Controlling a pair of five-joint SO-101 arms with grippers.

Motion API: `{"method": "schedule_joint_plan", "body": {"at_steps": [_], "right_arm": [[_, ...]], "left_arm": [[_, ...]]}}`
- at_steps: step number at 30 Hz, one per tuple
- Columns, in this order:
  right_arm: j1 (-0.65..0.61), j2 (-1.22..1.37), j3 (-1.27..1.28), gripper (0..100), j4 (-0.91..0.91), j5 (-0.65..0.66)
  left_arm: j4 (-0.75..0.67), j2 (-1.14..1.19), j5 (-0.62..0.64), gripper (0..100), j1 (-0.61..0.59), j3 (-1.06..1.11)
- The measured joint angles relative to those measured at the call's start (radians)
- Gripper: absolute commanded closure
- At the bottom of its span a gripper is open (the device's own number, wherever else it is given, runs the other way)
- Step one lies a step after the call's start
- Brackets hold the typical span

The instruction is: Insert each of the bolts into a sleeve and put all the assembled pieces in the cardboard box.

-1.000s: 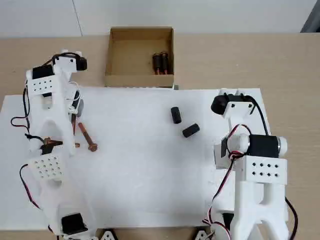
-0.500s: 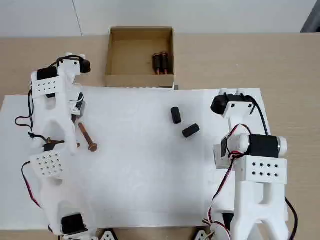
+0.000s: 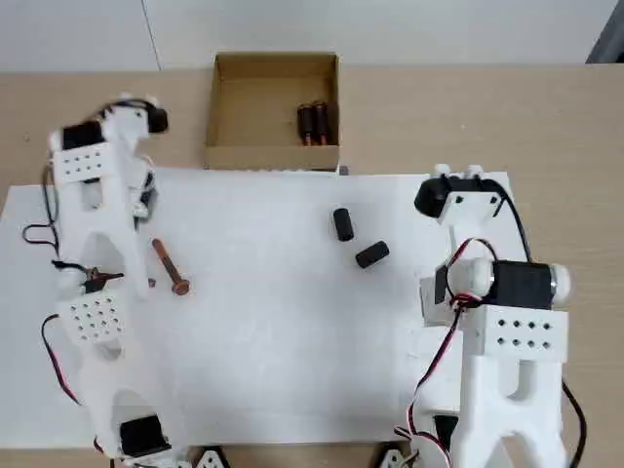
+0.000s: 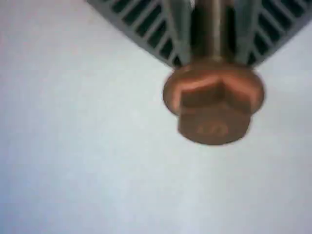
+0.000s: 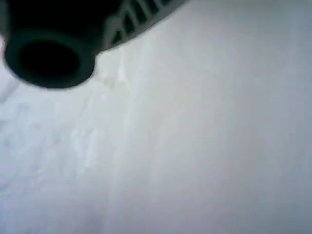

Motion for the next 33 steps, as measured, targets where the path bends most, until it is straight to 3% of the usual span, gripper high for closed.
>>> {"method": "schedule_joint_plan", "body": {"at_steps": [9,16,26,33], "right_arm": [[-0.002,-0.028,-0.037,99.5,0.026,0.0],[-0.002,-0.244,-0.037,99.5,0.026,0.041],[-0.002,-0.526,-0.023,99.5,0.026,0.084],[-0.002,-0.677,0.095,99.5,-0.017,0.084]], "left_arm": [[0.014,-0.224,0.058,100,0.031,-0.009],[0.018,-0.535,0.009,100,0.06,0.143],[0.014,-1.099,0.009,100,0.163,0.647],[-0.176,-1.491,0.009,100,0.172,1.071]]}}
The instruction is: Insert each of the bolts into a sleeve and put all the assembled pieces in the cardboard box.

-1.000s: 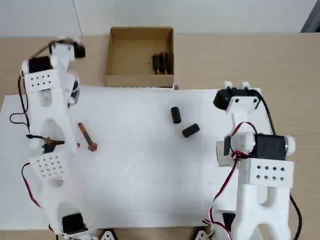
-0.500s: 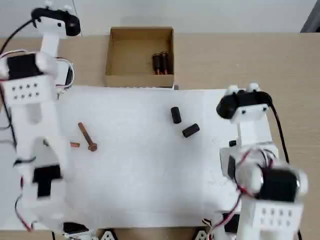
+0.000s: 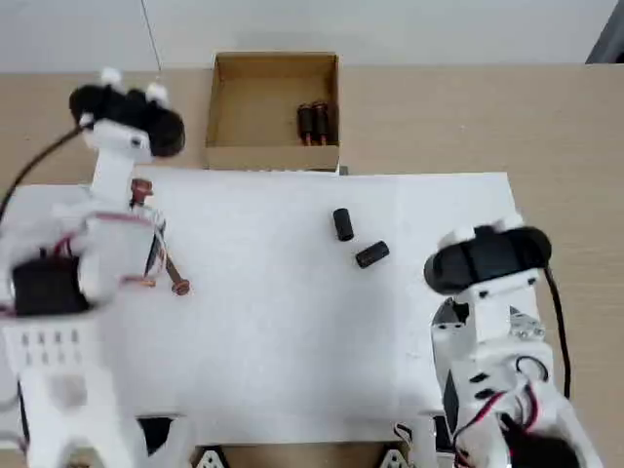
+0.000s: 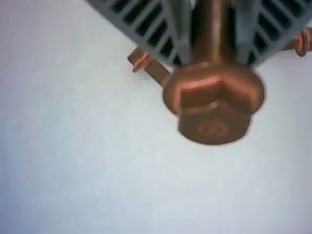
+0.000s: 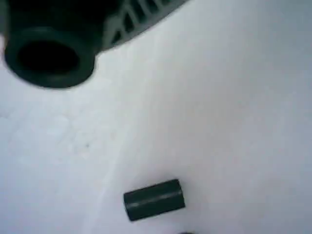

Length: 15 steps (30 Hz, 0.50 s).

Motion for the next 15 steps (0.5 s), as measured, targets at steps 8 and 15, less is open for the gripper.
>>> {"method": "schedule_joint_plan", "body": {"at_steps": [8,15], "right_arm": [[0.0,-0.215,0.229,99.5,-0.144,0.0],[0.0,-0.381,0.446,99.5,-0.258,-0.005]], "left_arm": [[-0.276,-0.428,0.106,100,0.0,0.439],[-0.419,-0.652,0.241,100,0.0,0.667]]}}
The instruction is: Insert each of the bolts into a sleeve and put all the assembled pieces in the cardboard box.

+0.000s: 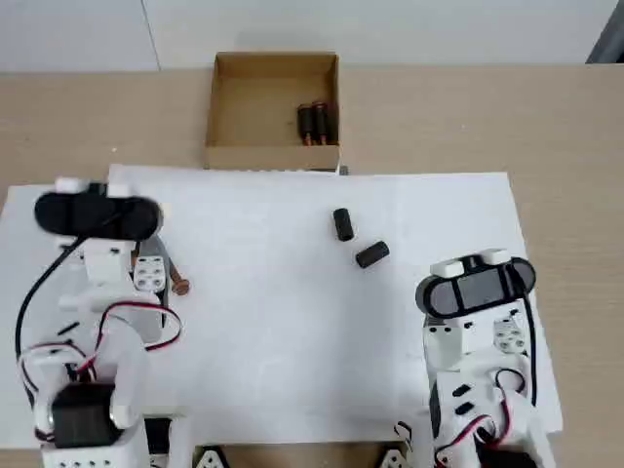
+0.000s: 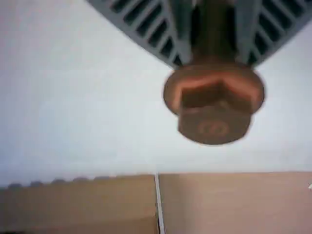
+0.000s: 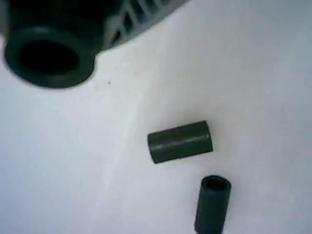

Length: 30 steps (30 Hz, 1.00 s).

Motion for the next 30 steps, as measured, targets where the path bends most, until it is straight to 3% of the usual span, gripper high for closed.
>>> {"method": "schedule_joint_plan", "body": {"at_steps": [7,17,21,30], "right_arm": [[-0.029,-0.026,0.137,99.5,-0.101,-0.077],[-0.298,-0.029,0.29,99.5,-0.293,-0.183],[-0.396,-0.029,0.334,99.5,-0.35,-0.189],[-0.614,-0.029,0.373,99.5,-0.408,-0.189]], "left_arm": [[-0.11,-0.144,0.184,100,0.006,0.175],[-0.265,-0.364,0.249,100,0.006,0.405],[-0.265,-0.434,0.356,100,0.012,0.453],[-0.281,-0.443,0.528,100,0.249,0.456]]}}
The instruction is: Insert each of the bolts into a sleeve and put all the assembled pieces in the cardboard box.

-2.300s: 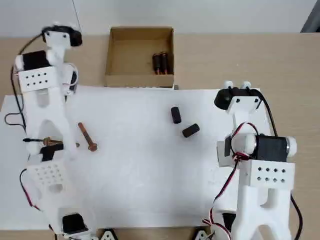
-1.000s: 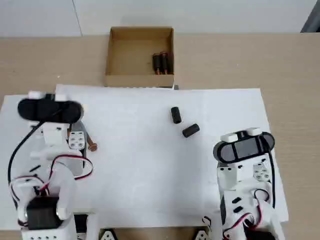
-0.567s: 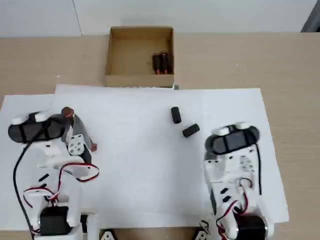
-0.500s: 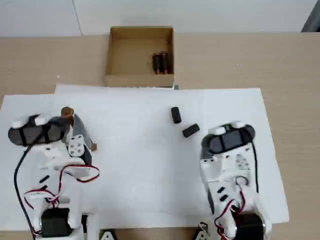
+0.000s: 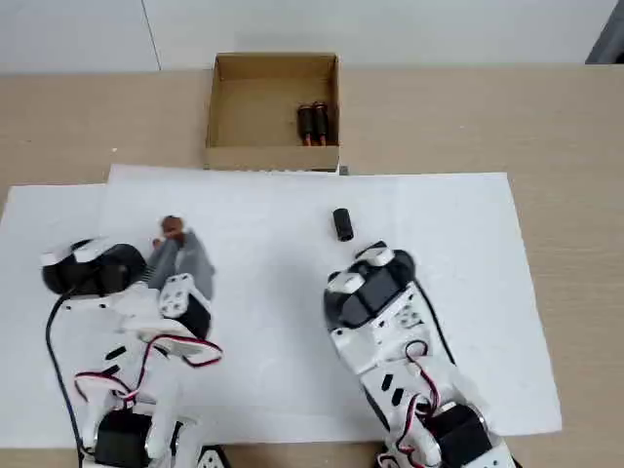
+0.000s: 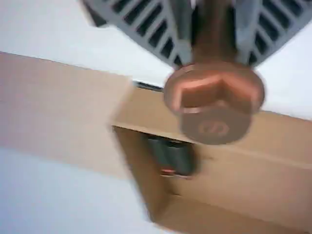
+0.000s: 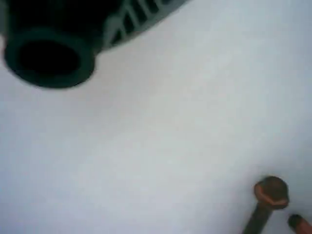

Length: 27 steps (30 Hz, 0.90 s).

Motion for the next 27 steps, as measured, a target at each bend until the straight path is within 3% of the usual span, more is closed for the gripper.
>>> {"method": "schedule_joint_plan", "body": {"at_steps": [13,27], "right_arm": [[-0.172,-0.005,0.006,99.5,-0.015,0.0],[-0.178,-0.003,0.035,99.5,-0.1,0.028]], "left_arm": [[-0.133,0.0,0.137,100,0.218,0.0],[-0.133,0.0,0.152,100,0.334,0.0]]}}
